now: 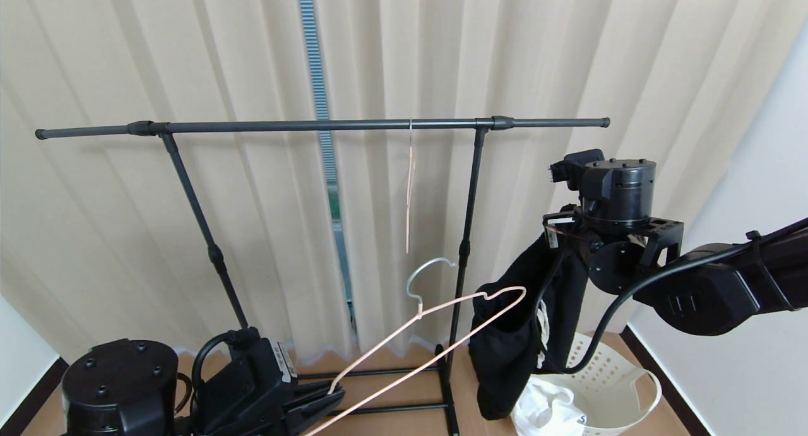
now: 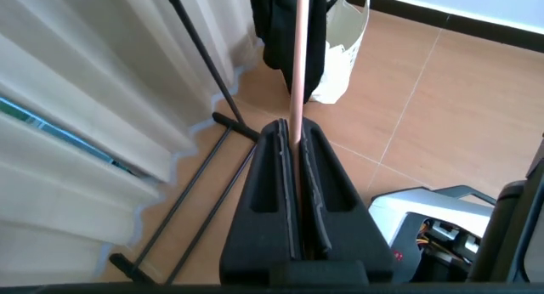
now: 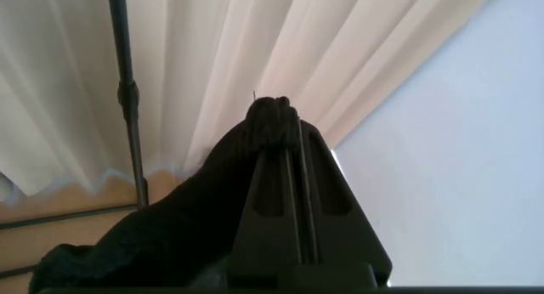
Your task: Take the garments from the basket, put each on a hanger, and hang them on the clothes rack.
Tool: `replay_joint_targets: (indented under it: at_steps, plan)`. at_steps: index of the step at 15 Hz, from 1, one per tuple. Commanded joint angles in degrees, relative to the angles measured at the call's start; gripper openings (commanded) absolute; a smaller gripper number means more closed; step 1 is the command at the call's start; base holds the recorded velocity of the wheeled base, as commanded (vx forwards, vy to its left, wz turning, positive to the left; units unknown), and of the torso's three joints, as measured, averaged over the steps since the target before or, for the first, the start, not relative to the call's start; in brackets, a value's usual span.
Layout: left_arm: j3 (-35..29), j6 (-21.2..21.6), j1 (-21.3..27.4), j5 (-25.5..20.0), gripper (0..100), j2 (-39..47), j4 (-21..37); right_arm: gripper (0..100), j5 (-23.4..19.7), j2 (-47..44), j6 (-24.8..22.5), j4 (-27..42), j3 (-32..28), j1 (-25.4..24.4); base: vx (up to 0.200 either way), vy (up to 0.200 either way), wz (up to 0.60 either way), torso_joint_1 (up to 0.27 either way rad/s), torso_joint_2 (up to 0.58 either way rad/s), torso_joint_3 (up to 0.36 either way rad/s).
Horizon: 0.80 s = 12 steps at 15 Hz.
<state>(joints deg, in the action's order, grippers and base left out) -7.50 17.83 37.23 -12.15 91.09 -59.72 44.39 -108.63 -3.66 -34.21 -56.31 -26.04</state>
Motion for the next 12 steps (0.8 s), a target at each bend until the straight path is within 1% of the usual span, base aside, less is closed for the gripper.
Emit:
replay_joint_targets:
  at_steps: [1,3,5,7,9,12]
  plan:
    - [-0.59,-0.08,0.3,0.03,0,0.76,-0.04,0,0.0,-0.79,-0.03,-0.07,-0.03,0.02,0.0,0.0,0.0,0.0,0.0,0.0]
    - [-2.61,-0.17,0.3,0.11,0,3.39,-0.57,0,0.09,-0.44,-0.03,0.02,0.32,-0.42,0.0,0.0,0.0,0.0,0.0,0.0]
    - [-4.37,-1.58,0.48,0.2,0,7.53,-4.17,0,0.97,-0.18,0.05,-0.07,1.2,-2.44,0.0,0.0,0.0,0.0,0.0,0.0]
    - [-4.72,-1.93,0.65,0.29,0,9.99,-7.43,0,1.05,0.09,0.05,-0.07,1.38,-3.93,0.0,0.0,0.0,0.0,0.0,0.0]
    - [-4.98,-2.28,1.0,0.46,0,11.92,-9.71,0,1.05,-0.09,0.14,-0.07,2.08,-4.37,0.0,0.0,0.0,0.0,0.0,0.0]
    - [-5.77,-5.0,0.91,1.52,0,13.5,-12.0,0,2.2,-0.09,0.14,-0.07,2.7,-6.39,0.0,0.0,0.0,0.0,0.0,0.0]
